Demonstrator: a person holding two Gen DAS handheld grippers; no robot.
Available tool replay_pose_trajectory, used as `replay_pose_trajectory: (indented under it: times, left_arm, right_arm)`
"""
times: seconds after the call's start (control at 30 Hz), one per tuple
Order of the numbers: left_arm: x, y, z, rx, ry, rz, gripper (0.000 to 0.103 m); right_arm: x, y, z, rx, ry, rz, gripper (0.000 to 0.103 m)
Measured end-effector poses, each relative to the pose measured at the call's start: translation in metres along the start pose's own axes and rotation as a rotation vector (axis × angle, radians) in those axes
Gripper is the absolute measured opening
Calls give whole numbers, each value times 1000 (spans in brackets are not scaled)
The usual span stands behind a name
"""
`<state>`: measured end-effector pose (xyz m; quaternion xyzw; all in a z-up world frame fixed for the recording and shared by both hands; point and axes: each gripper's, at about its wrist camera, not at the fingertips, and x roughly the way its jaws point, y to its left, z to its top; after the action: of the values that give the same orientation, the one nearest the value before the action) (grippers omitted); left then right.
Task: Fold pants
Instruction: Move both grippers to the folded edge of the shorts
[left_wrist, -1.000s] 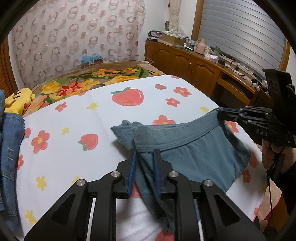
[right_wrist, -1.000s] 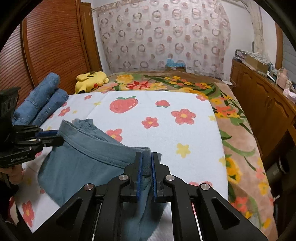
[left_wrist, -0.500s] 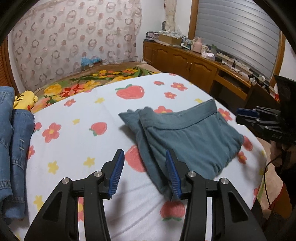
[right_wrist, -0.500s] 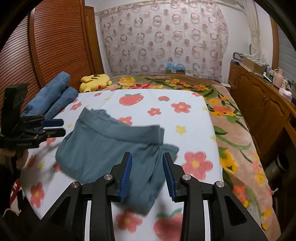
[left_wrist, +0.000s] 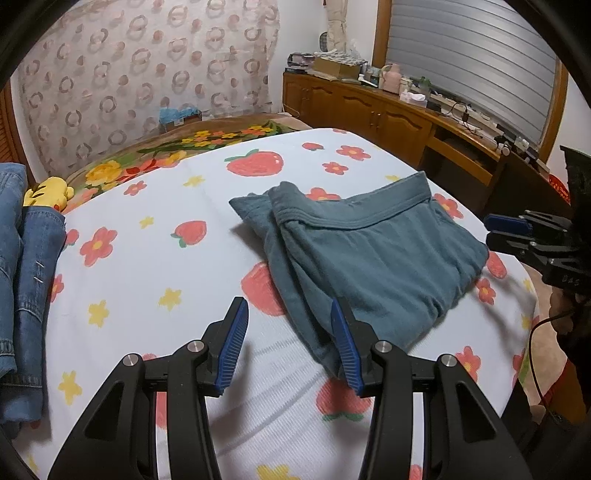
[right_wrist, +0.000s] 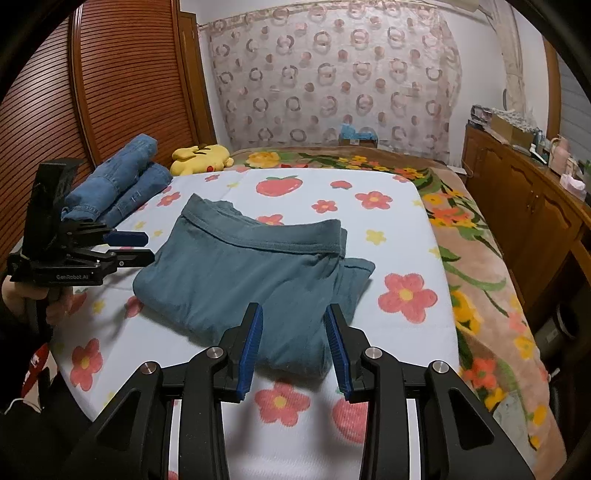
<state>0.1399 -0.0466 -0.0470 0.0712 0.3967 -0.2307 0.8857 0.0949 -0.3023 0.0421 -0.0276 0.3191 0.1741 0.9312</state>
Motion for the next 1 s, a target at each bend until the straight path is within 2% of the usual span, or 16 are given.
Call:
replay_pose_trajectory:
  times: [0.1,0.17,0.57,0.73,1.0]
  left_arm:
    - [-3,-3,-2,7,-4,-5,48]
    - [-6,-6,-4,15,-14,2,61]
    - [-10,-13,-13,35,3,3,61]
    - [-10,-18,-20,46,23,-37,61]
    - [-13,-24,-31,46,23,-52,60]
  right_arm:
    - [2,1,-3,1,3,3,37]
    - [3,2,-4,0,4,2,37]
    - [3,4,-11,7,7,9,37]
    - [4,4,-17,9,22,5,37]
    - [4,1,-22,22,29,-1,37]
